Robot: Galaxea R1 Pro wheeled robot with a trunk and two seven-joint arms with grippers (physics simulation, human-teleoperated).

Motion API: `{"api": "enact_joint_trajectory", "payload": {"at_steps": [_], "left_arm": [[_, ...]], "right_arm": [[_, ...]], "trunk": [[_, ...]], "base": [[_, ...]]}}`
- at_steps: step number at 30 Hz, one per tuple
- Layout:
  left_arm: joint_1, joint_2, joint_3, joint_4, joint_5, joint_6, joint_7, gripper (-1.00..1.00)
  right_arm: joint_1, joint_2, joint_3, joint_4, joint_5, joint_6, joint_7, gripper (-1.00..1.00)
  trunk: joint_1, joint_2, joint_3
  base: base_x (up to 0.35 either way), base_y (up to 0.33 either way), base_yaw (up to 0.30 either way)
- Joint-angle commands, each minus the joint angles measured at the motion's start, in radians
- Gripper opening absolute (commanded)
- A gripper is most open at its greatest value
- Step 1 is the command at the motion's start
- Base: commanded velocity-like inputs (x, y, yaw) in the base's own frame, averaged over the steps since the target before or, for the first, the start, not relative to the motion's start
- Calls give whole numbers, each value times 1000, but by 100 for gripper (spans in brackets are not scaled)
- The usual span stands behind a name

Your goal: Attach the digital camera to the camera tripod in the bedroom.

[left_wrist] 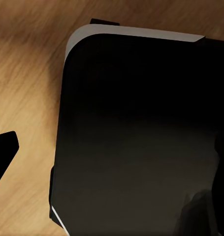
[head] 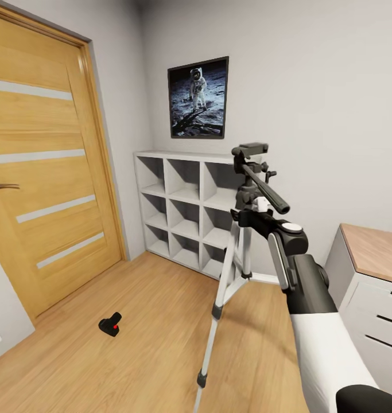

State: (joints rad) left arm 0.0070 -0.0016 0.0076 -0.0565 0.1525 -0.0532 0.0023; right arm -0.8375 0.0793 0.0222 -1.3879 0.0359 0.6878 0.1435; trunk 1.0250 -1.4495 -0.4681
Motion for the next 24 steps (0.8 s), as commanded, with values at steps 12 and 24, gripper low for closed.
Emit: {"api": "enact_joint_trajectory", "payload": {"at_steps": [12,24], "left_arm": [[1,0,1,-2,7,-2,1,100],[1,0,1,-2,7,-2,1,100]], "right_arm": [[1,0,-2,71,2,-63,7,-100],[1,0,-2,212,2,-261,7,-100]], "trunk": [[0,-1,-1],[0,-1,-1]], "base": [[0,0,0],[0,0,0]]}}
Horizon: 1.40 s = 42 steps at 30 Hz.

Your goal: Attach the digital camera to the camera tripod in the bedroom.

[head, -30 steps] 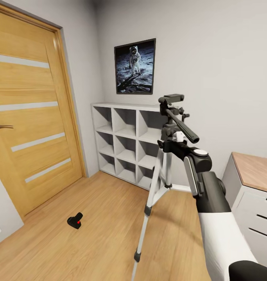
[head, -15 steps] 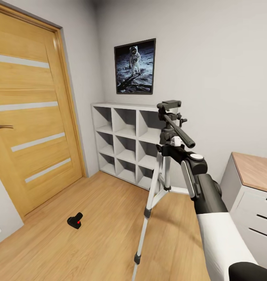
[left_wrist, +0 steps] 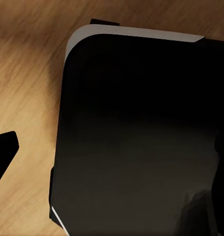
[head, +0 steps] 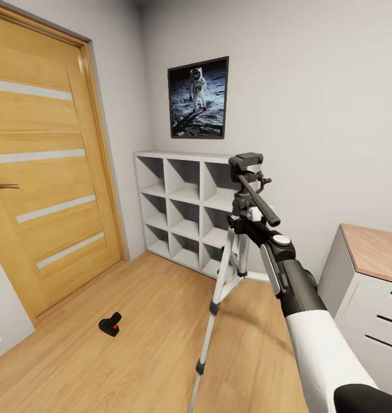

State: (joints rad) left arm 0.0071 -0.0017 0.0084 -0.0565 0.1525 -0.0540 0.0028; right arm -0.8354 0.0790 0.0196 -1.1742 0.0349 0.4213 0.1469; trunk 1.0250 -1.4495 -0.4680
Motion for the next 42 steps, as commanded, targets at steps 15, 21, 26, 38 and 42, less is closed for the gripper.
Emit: {"api": "enact_joint_trajectory", "payload": {"at_steps": [15,21,26,38,42], "left_arm": [[1,-1,0,-2,7,-1,0,100],[1,-1,0,-2,7,-1,0,100],[1,0,1,-2,7,-1,0,100],[1,-1,1,-2,7,-1,0,100],[1,-1,2,-3,7,-2,0,100]], "right_arm": [[-1,-1,-1,4,3,3,5,-100],[-1,-1,-1,4,3,5,5,-100],[-1,-13,0,4,3,4,6,100],[0,-28,0,4,2,2,6,100],[-1,-28,0,5,2,2,5,100]], "trunk": [[0,-1,-1],[0,-1,-1],[0,-1,-1],[0,-1,-1],[0,-1,-1]], "base": [[0,0,0],[0,0,0],[0,0,0],[-72,0,0],[-297,0,0]]}}
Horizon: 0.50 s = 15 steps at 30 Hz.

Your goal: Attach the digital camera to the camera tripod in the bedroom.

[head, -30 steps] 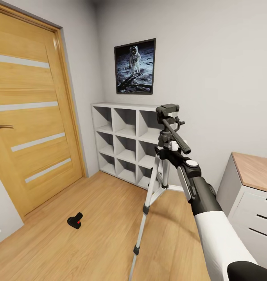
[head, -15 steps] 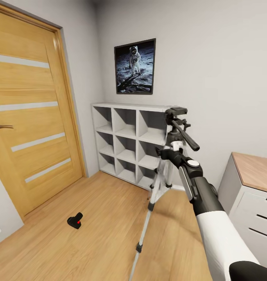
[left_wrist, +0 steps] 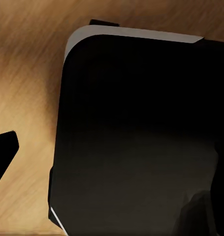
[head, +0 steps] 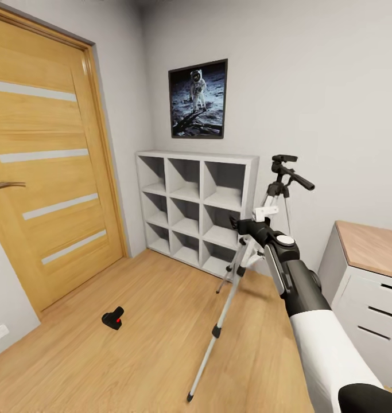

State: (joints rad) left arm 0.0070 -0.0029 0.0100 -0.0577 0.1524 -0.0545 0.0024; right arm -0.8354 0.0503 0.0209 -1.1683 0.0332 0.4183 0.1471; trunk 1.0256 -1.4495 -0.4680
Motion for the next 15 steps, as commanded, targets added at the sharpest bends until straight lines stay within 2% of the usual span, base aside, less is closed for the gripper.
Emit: {"api": "enact_joint_trajectory", "payload": {"at_steps": [1,15], "left_arm": [[1,0,0,-2,7,-1,0,100],[1,0,1,-2,7,-1,0,100]], "right_arm": [[-1,0,-1,-1,4,5,4,100],[-1,-14,-1,-1,4,5,5,100]], "trunk": [[-1,-1,-1],[-1,-1,-1]], "base": [[-318,0,0],[-331,0,0]]}}
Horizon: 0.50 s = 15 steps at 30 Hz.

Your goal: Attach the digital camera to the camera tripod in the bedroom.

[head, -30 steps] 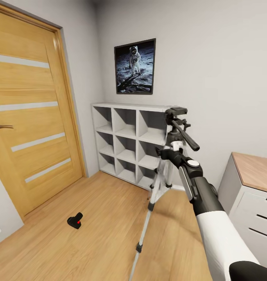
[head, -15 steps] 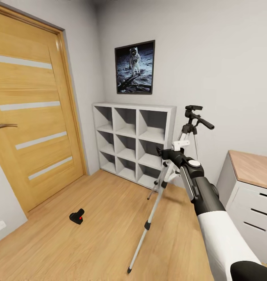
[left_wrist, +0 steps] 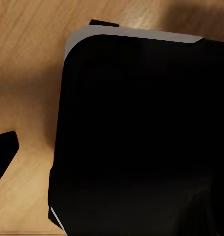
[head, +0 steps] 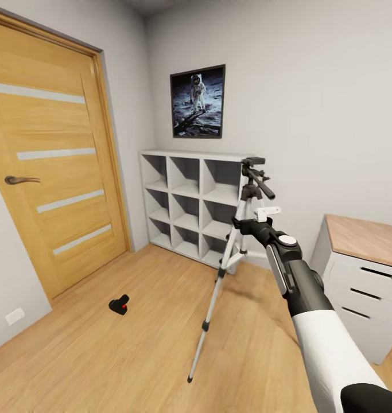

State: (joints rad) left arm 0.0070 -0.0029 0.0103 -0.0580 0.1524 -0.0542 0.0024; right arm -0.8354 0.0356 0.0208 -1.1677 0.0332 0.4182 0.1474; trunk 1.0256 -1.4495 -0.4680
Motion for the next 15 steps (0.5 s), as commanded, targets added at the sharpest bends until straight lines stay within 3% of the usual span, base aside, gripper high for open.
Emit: {"api": "enact_joint_trajectory", "payload": {"at_steps": [1,7,15], "left_arm": [[1,0,0,-2,7,-1,0,100],[1,0,-1,-2,7,-1,0,100],[1,1,-2,-2,7,-1,1,100]], "right_arm": [[-1,0,-1,-1,4,5,4,100],[0,-1,-1,14,4,5,4,100],[12,-1,-1,134,2,5,11,100]], "trunk": [[-1,-1,-1],[-1,-1,-1],[-1,-1,-1]], "base": [[-334,0,0],[-329,0,0],[-72,0,0]]}}
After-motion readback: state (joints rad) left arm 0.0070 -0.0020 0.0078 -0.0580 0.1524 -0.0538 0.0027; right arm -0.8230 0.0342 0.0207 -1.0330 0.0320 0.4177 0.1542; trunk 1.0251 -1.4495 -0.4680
